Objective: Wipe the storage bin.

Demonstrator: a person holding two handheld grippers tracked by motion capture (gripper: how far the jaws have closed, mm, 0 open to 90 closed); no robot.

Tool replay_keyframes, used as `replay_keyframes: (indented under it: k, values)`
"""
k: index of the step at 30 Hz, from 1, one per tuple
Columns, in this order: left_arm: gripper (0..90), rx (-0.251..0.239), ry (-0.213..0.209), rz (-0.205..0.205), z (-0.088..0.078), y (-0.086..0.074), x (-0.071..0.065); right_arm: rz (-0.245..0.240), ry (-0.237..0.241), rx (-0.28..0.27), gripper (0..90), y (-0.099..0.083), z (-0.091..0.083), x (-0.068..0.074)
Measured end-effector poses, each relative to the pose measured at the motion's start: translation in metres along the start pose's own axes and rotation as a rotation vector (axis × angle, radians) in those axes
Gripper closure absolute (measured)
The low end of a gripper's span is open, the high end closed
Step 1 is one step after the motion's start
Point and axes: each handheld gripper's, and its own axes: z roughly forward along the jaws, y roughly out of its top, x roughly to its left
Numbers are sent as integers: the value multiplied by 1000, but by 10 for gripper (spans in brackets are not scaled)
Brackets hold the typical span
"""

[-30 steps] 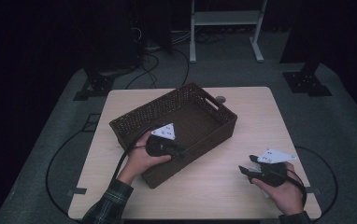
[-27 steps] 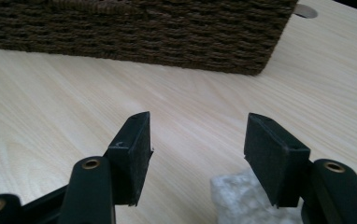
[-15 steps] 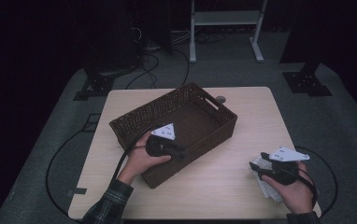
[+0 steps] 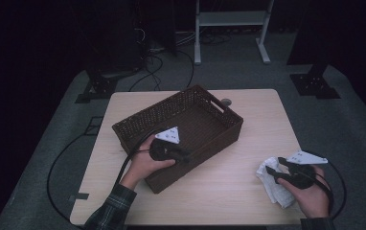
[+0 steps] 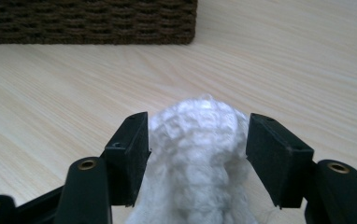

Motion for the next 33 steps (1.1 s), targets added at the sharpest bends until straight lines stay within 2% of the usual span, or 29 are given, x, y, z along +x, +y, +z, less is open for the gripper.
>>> replay_keyframes:
  k: [1, 17, 27, 33]
  values:
    - [691, 0, 0, 0, 0, 0, 0, 19, 12, 10, 351, -3, 2, -2]
    - [691, 0, 3, 3, 0, 0, 0, 18, 18, 68, 261, -14, 20, -5]
    - [691, 1, 3, 4, 0, 0, 0, 9, 10, 111, 250, -15, 33, -5]
    - [691, 2, 4, 5, 0, 0, -1, 26, 14, 148, 280, -18, 39, -8]
